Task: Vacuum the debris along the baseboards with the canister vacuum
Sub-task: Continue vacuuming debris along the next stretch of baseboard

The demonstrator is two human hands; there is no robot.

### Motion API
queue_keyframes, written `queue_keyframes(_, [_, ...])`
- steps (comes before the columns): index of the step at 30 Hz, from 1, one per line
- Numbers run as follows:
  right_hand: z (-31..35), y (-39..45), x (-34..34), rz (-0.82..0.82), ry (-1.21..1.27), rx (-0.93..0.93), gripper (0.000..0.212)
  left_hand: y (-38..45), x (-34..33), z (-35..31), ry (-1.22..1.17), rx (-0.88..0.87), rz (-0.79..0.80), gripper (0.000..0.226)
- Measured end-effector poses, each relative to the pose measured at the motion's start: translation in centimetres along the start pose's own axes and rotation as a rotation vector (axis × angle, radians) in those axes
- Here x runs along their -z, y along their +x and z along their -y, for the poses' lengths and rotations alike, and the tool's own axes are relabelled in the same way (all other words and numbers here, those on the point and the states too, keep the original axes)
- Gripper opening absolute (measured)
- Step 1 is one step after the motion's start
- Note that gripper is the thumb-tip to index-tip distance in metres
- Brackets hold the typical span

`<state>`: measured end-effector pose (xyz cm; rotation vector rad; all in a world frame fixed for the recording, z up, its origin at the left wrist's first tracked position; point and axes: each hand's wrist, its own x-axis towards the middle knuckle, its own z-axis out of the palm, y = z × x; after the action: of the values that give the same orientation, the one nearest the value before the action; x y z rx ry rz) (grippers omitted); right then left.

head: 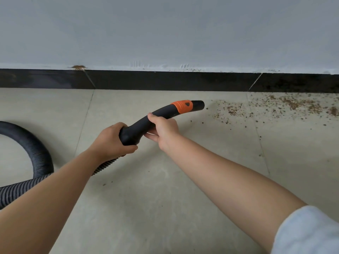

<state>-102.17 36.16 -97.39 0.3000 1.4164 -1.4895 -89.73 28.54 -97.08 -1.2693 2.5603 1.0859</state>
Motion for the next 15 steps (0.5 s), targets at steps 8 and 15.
queue_keyframes(8, [-3.2,-1.0,-3.0,0.017,0.014,-0.081,0.037,-1.6,2.3,3.6,0.013,0.061,0.052,0.034])
queue_keyframes(15, [-3.1,-1.1,-2.7,0.013,0.011,-0.08,0.034,-1.5,2.3,3.2,0.043,0.037,0.089,0.033])
